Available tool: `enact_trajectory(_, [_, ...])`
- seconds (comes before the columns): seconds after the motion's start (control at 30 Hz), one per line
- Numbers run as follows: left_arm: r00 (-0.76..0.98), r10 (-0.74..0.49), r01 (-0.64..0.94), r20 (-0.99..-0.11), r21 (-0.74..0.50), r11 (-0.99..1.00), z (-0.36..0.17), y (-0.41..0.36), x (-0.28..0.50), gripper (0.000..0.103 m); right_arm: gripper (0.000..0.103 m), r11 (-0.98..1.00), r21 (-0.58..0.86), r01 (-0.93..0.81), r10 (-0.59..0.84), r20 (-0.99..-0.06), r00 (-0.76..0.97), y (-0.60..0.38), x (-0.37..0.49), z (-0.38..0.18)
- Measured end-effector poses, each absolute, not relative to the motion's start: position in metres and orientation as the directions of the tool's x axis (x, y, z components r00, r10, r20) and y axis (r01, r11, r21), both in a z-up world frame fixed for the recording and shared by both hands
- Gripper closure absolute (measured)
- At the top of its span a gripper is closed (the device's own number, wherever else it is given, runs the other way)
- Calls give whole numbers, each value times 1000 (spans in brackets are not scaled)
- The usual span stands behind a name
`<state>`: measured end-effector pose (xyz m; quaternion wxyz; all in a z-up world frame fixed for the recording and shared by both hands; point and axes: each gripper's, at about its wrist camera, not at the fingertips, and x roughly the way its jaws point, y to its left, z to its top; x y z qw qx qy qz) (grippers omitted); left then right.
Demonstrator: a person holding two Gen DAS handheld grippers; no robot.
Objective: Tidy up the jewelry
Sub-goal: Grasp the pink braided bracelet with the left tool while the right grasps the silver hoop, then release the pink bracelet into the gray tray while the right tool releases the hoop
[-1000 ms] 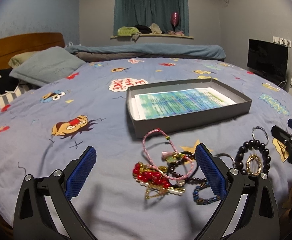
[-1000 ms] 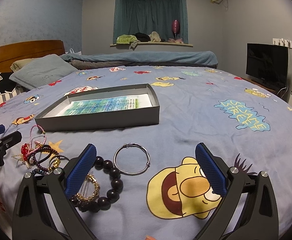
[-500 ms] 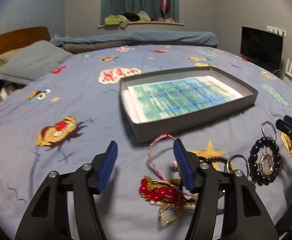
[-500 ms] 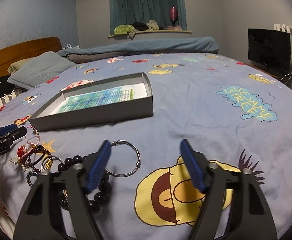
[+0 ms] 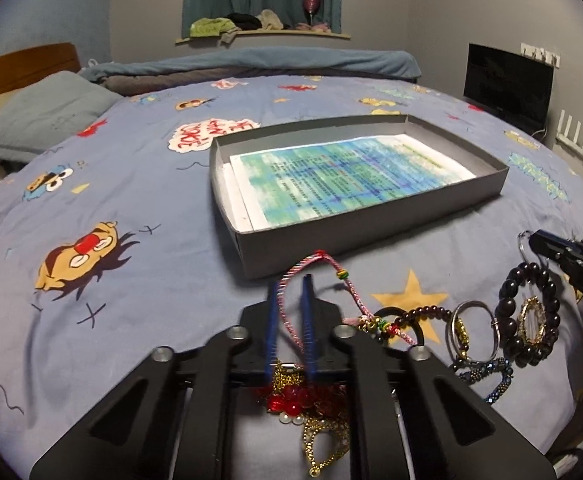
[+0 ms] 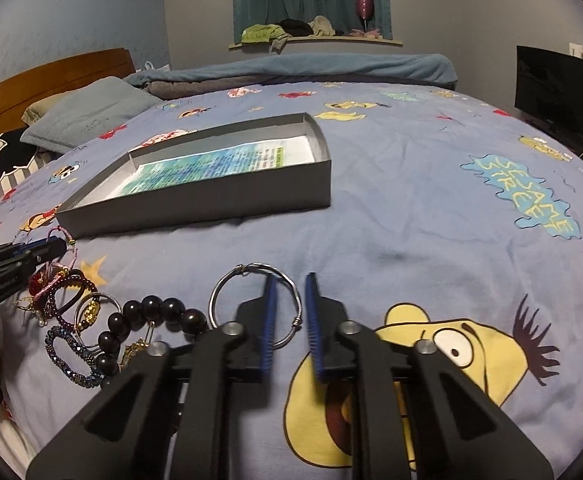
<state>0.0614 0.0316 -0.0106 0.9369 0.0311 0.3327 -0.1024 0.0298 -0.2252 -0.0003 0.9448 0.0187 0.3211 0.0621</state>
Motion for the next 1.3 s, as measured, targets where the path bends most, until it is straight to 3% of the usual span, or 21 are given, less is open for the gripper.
enact_trajectory(0.63, [875, -169, 214, -454, 50, 976, 46, 32, 39, 99, 99, 997, -26, -75, 56, -439, 897, -220, 16, 40])
enact_trajectory(0.9, [903, -168, 215, -395, 76, 974, 90, 33, 68, 99, 99, 996, -33, -84, 64, -390, 919, -217, 63, 74])
enact_trajectory(1.07, [892, -183, 215, -412, 32, 976, 99, 33, 118, 99, 99, 997, -11, -78, 67, -405, 912, -211, 114, 82])
enact_trajectory(1.3, [831, -191, 212, -522, -19, 977, 69, 27, 195, 99, 99, 997, 5, -76, 70, -465, 882, -205, 177, 75])
